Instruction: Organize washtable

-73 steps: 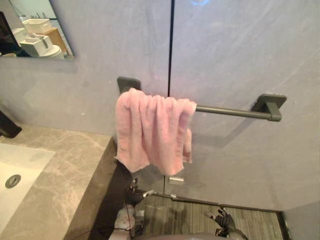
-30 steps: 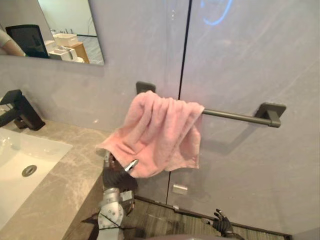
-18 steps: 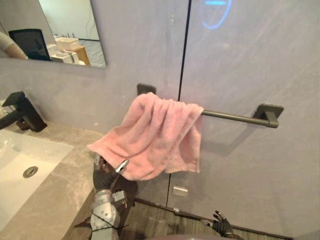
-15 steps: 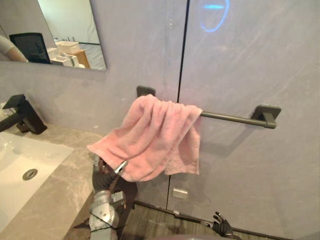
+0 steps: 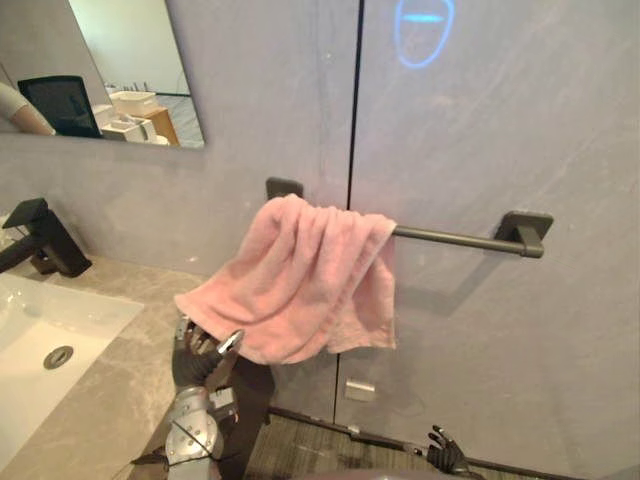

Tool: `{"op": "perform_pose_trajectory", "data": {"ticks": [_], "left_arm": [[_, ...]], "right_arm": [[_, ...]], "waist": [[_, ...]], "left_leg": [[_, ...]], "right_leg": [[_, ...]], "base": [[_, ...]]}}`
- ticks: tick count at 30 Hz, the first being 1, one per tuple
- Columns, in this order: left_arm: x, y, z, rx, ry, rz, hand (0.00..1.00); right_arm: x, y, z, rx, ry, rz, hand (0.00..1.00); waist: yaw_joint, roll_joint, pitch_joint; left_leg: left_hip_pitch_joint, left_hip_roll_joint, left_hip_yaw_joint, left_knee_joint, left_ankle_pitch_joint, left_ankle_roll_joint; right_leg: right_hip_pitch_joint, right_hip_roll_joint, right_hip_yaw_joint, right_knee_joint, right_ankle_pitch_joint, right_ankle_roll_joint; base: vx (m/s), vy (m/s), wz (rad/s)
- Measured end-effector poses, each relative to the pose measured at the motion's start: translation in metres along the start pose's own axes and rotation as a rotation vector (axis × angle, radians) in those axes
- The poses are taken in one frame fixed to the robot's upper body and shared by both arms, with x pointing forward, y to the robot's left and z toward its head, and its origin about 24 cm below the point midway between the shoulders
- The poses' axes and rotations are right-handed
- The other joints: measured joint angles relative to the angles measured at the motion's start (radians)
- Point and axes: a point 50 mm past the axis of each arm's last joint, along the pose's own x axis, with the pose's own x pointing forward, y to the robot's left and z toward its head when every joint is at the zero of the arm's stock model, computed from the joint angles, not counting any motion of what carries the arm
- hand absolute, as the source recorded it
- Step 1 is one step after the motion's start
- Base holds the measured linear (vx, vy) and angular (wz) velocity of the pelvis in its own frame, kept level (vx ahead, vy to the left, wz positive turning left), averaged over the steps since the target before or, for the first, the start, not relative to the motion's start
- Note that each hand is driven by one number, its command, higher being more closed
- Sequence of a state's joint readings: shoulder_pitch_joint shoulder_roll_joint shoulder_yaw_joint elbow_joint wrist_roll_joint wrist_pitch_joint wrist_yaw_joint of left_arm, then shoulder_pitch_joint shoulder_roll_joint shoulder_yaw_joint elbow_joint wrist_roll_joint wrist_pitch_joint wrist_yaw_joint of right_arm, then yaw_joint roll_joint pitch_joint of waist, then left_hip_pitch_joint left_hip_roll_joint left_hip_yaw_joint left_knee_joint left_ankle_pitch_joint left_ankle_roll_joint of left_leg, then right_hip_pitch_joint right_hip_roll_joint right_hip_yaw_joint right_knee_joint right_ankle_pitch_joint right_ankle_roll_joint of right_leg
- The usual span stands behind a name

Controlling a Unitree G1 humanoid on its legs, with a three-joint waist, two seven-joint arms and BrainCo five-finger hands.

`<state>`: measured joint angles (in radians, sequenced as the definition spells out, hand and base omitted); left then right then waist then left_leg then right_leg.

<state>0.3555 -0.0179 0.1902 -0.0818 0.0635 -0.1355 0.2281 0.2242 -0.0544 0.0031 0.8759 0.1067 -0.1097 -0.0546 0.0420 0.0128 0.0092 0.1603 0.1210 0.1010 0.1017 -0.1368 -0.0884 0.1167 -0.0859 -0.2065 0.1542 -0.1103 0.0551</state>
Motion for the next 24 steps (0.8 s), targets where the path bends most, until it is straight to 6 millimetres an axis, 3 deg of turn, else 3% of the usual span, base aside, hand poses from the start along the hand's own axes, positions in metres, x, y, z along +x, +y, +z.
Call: {"op": "perform_pose_trajectory", "data": {"ticks": [8,13,19,24], "left_arm": [[0.005,0.027,0.035,0.083,-0.164,0.177,0.0],[0.004,0.03,0.052,0.077,-0.248,0.205,0.0],[0.009,0.021,0.068,-0.052,-0.338,0.124,0.0],[0.023,-0.008,0.077,-0.159,-0.369,-0.073,0.0]], "right_arm": [[0.0,0.001,0.001,0.006,-0.003,0.004,0.0],[0.0,-0.001,0.0,0.018,-0.002,0.0,0.0],[0.0,-0.004,0.001,0.014,-0.004,0.0,0.0],[0.001,-0.003,0.003,0.008,-0.009,0.016,0.0]], "waist": [[0.0,-0.004,0.003],[0.001,-0.004,0.004],[-0.001,-0.003,0.009],[-0.004,-0.001,0.02]], "left_leg": [[0.0,0.0,-0.001,0.006,-0.002,0.001],[-0.004,0.0,-0.005,0.012,-0.005,0.0],[-0.009,0.0,-0.008,0.01,-0.005,0.0],[-0.004,0.001,-0.012,-0.001,-0.003,-0.001]], "right_leg": [[-0.002,0.004,0.003,0.011,-0.007,0.001],[-0.008,0.004,0.003,0.026,-0.016,-0.001],[-0.02,0.008,0.012,0.032,-0.018,-0.004],[-0.02,0.012,0.017,0.031,-0.018,-0.006]], "base": [[0.0,0.0,0.0],[0.0,0.0,0.0],[0.0,-0.002,-0.01],[0.0,-0.001,-0.01]]}}
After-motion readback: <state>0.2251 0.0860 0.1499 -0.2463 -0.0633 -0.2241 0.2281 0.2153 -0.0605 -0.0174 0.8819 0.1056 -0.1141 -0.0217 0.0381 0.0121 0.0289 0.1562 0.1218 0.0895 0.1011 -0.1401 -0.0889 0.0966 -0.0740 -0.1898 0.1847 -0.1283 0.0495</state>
